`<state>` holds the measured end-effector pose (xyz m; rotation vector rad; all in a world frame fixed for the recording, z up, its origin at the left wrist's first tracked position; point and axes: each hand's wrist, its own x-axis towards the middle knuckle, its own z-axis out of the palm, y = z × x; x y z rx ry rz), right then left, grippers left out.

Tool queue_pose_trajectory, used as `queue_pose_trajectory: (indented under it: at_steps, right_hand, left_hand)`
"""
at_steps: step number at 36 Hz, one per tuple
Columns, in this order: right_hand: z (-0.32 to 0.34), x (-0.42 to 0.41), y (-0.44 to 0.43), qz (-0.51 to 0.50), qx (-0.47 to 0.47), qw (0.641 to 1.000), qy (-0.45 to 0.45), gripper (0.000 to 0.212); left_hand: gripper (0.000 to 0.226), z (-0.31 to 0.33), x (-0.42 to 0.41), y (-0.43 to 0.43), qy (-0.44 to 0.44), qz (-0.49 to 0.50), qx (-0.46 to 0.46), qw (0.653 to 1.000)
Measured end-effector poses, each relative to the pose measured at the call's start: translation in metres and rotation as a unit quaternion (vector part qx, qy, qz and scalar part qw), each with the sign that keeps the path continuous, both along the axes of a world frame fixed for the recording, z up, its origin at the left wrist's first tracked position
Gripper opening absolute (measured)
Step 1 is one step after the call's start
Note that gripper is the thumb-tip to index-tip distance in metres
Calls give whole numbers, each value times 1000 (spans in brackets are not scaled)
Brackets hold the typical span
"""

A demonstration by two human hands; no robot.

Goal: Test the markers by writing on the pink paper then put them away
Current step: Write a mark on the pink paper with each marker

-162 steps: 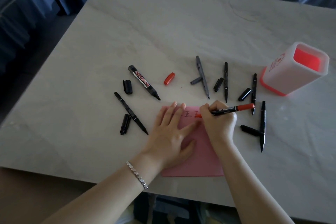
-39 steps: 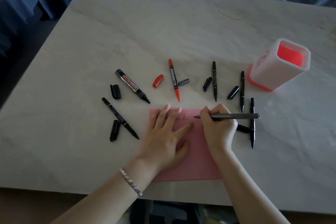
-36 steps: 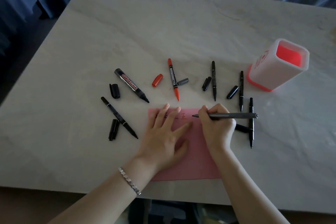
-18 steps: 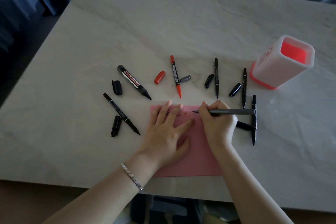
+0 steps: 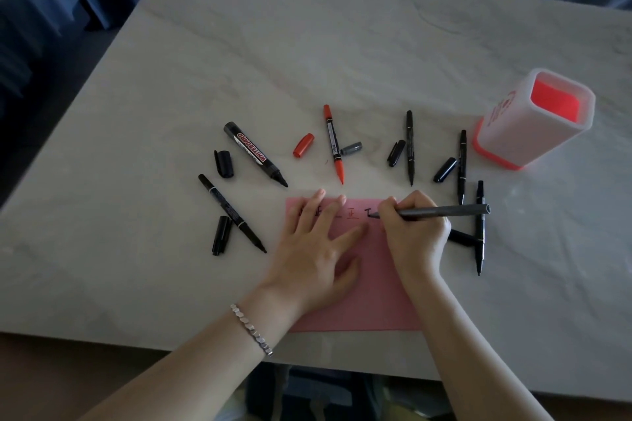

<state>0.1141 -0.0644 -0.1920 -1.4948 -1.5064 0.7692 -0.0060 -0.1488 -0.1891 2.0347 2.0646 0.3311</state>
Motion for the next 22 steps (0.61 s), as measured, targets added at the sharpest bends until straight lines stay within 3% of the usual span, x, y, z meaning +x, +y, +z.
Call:
queue_pose_trajectory:
  at_steps: [22]
  right_hand:
    - [-1, 0, 1, 6, 8, 1000, -1, 31]
  left_hand:
    - [44, -2, 0, 0, -11, 1, 7, 1000]
